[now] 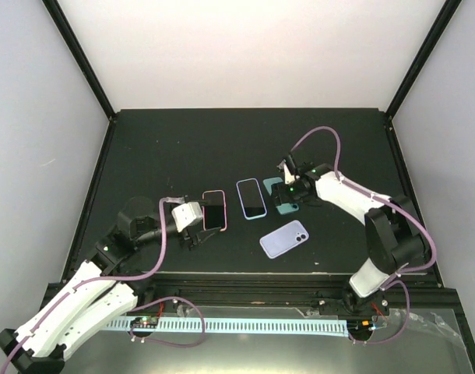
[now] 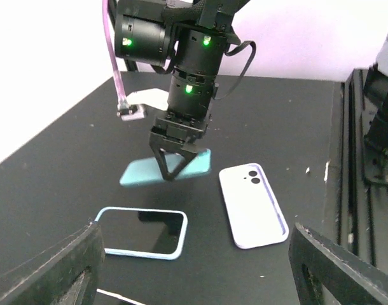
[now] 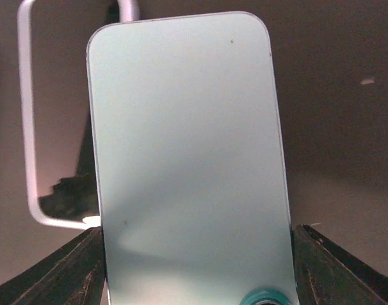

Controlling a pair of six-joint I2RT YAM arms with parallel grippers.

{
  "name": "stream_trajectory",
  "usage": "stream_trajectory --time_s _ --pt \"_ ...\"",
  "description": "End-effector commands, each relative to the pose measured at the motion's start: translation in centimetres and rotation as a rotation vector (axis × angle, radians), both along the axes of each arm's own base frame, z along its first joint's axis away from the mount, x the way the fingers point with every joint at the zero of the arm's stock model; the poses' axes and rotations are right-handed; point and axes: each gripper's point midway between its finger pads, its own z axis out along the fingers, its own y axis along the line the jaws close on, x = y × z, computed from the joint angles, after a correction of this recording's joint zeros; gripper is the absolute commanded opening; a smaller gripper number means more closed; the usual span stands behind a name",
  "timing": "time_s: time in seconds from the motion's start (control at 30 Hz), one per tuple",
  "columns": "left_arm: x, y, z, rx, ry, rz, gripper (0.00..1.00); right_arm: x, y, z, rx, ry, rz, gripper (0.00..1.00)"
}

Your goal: Put the phone into the phone case

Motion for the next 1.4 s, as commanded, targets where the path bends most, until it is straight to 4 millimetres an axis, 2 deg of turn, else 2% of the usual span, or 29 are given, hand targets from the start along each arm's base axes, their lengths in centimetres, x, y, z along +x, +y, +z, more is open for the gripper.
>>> stream_trajectory --time_s 0.0,0.17,0.33,0.57,0.8,0.97,1.13,1.27,1.37 --pt "-0.6 -0.5 1.8 0.08 -0.257 -0.107 0.81 -1.8 4.6 3.1 0.22 -0.041 0.103 0.53" --pt "-1.1 -1.0 0.7 0.197 -0.353 -0.211 0.81 -5.4 7.0 4.4 0.351 -0.013 0.191 0.52" --pt "-0.8 -1.9 0.1 0.241 -0.421 -0.265 0.77 -8.5 9.0 5.5 0.445 0.014 0.264 0.51" --pt "0.2 -3.5 -2.6 0.369 -0.42 -0.34 0.78 -11.9 11.2 7.3 0.55 0.035 0.349 0.51" --pt "1.6 -4.1 -5.8 0.507 -0.471 -0.382 0.76 -14.0 12.3 8.9 0.646 0.056 0.404 0.51" --pt "2.9 -4.6 -6.0 0.541 -0.502 -0.359 0.64 -14.7 12.2 9.1 0.675 0.062 0.411 0.51" --pt "3.8 -4.9 -6.2 0.576 -0.505 -0.341 0.58 -15.2 12.6 9.2 0.703 0.076 0.423 0.5" --pt "3.7 -5.1 -6.9 0.608 -0.503 -0.367 0.5 -15.7 13.2 9.4 0.731 0.09 0.44 0.5" --pt "3.6 -5.2 -7.5 0.628 -0.509 -0.377 0.4 -15.7 13.3 9.4 0.74 0.092 0.439 0.5"
